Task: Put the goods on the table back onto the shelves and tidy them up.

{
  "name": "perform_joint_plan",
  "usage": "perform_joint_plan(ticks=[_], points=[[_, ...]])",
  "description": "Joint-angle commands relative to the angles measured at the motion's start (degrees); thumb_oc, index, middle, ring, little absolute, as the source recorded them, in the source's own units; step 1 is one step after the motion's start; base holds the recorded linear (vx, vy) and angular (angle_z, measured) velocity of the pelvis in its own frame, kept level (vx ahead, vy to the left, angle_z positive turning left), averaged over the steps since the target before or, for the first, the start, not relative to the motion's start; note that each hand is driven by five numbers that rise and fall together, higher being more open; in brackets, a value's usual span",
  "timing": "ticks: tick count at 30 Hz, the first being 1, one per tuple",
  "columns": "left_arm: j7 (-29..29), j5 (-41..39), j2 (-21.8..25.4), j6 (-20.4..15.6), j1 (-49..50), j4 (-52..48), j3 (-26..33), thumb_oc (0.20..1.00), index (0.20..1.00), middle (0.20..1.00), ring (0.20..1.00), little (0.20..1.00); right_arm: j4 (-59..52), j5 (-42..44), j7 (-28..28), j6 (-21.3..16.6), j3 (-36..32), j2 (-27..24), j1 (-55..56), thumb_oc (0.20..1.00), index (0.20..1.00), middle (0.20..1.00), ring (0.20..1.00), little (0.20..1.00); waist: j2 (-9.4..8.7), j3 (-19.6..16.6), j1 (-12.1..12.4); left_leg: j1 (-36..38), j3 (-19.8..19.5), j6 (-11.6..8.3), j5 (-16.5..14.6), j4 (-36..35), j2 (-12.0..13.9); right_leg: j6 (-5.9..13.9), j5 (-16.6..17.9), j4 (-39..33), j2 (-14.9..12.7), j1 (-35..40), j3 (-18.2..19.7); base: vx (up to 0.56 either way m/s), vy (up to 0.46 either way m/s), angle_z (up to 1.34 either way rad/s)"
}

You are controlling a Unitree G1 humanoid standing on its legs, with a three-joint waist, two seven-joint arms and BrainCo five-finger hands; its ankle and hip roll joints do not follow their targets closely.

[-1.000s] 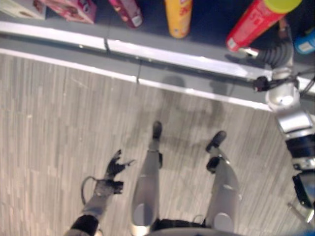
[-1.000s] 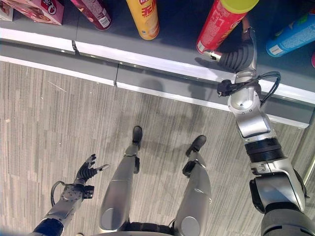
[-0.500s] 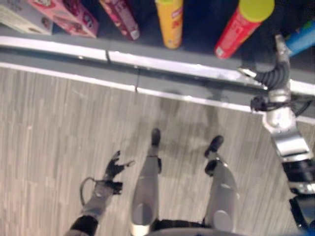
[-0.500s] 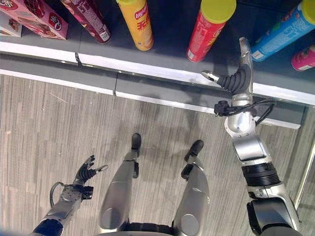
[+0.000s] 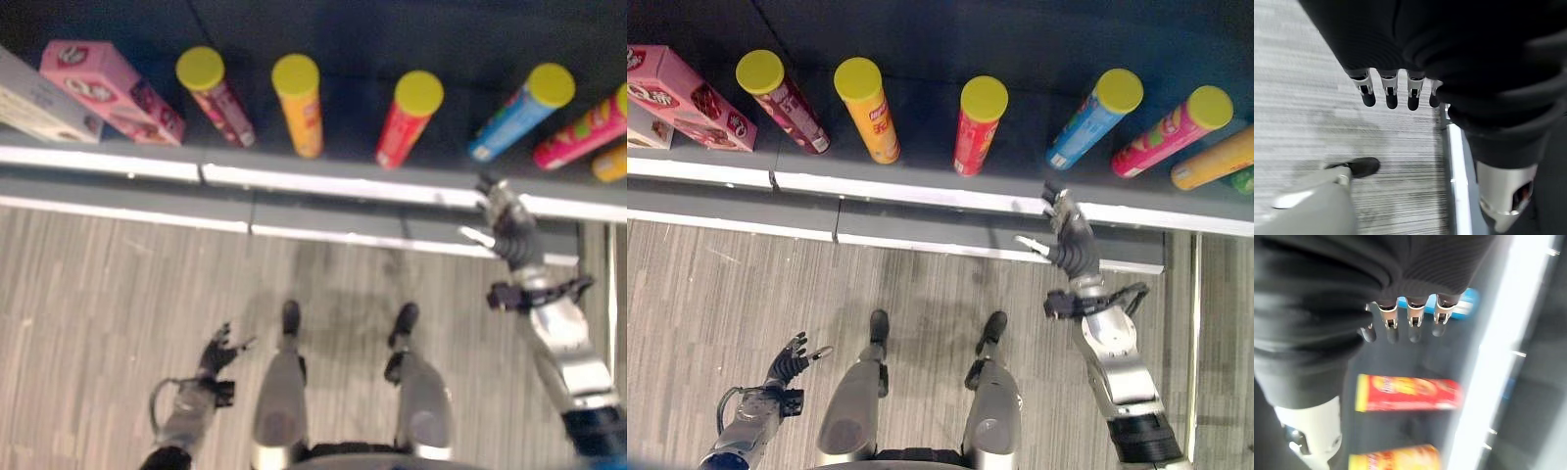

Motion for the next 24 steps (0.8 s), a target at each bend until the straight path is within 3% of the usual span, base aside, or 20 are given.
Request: perform_joint_plan(ticks=[1, 8, 24], points=[[-1.9, 4.0, 1.8, -1.7, 4.4, 3.5, 0.2, 1.000, 1.000, 1.000, 1.000, 1.000, 8.5, -4.9, 3.6, 0.9, -0.9, -1.1, 7.5, 1.000, 1.000, 1.000, 1.000, 1.000, -0.62, -10.1, -1.4, 2.4, 3.6, -3.48, -0.1, -5.3, 3.1, 6.21, -3.3, 1.1, -4.0, 3.1, 1.7, 0.10, 0.018, -0.13], [-2.4, 6.2, -0.1, -1.9, 4.2, 7.9, -1.0, 1.000, 1.000, 1.000, 1.000, 1.000, 31.3, -10.6, 1.1, 3.0, 0.0, 6.6, 8.4, 1.000, 1.000, 1.000, 1.000, 1.000, -0.35, -15.6, -2.4, 7.4, 5.4, -2.85, -1.6, -6.2, 2.8, 6.38, -3.8, 0.2, -3.8, 6.6, 2.1, 0.10, 0.020, -0.18], [-1.0, 8.5, -2.9, -1.5, 1.7, 17.1, -3.1, 1.000, 1.000, 1.000, 1.000, 1.000, 56.7, -12.5, -3.0, 4.7, 1.3, 13.1, 0.8, 1.000, 1.000, 1.000, 1.000, 1.000, -0.23, -21.1, -2.2, 13.6, 7.5, -1.81, -4.9, -5.7, 1.9, 6.72, -4.7, 0.4, -4.2, 11.4, 2.3, 0.04, 0.014, -0.07]])
